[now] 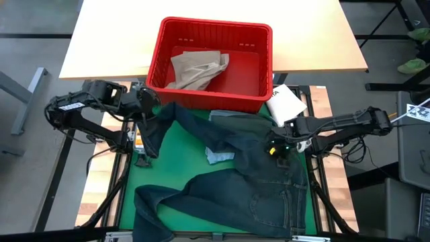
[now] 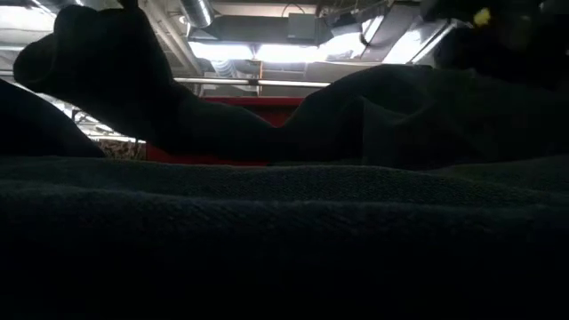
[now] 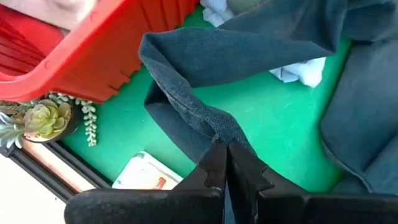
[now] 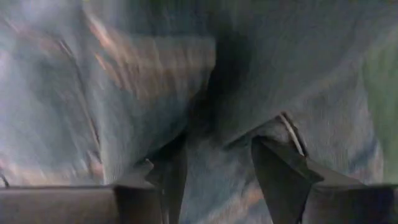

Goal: Fold Laundry from Bin
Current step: Fold the dark blue pants

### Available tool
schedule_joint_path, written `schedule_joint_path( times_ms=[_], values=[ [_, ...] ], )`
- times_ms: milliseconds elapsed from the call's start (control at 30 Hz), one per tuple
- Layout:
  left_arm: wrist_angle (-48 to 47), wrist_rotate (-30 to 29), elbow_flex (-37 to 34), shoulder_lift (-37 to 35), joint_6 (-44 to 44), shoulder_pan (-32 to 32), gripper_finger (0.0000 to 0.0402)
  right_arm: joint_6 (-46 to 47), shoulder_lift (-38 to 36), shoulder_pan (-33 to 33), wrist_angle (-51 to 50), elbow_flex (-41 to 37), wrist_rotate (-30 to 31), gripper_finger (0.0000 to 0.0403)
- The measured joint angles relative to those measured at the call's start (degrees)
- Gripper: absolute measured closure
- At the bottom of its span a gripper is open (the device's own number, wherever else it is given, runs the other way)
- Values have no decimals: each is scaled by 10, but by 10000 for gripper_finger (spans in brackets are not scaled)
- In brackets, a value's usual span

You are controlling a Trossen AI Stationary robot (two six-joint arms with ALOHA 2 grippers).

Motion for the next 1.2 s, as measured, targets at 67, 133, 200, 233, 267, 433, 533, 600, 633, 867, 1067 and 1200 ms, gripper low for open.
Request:
schedule_joint_path(
  times_ms=[67, 133, 200, 233, 267, 433, 533, 600, 633, 867, 1067, 1200],
  values=[
    [0, 0, -7, 0, 0, 0, 401, -2, 1, 7, 59, 0, -1, 224],
    [0, 0, -12, 0, 0, 0, 401, -5, 0, 18, 117, 0, -7, 224],
    [0, 0, -14, 0, 0, 0, 401, -5, 0, 32, 147, 1, -9, 224],
    [0, 0, -14, 0, 0, 0, 401, -5, 0, 39, 150, 1, -8, 224],
    [0, 0, -14, 0, 0, 0, 401, -5, 2, 45, 151, 1, -6, 224],
    [0, 0, -14, 0, -1, 0, 401, -5, 5, 64, 112, 1, 11, 224],
    [0, 0, -14, 0, -2, 0, 401, -1, 4, 64, 76, 1, 24, 224],
    [0, 0, -14, 0, -2, 0, 401, 5, 3, 62, 47, 7, 48, 224],
    [0, 0, -14, 0, -2, 0, 401, 10, 3, 59, 25, 14, 66, 224],
    [0, 0, -15, 0, -3, 0, 401, 27, 3, 57, -132, 51, 171, 224],
    [0, -1, -15, 0, -2, 0, 401, 25, 3, 56, -163, 13, 186, 224],
    [0, -1, -15, 0, -2, 0, 402, 25, 3, 56, -163, 3, 168, 224]
  ],
)
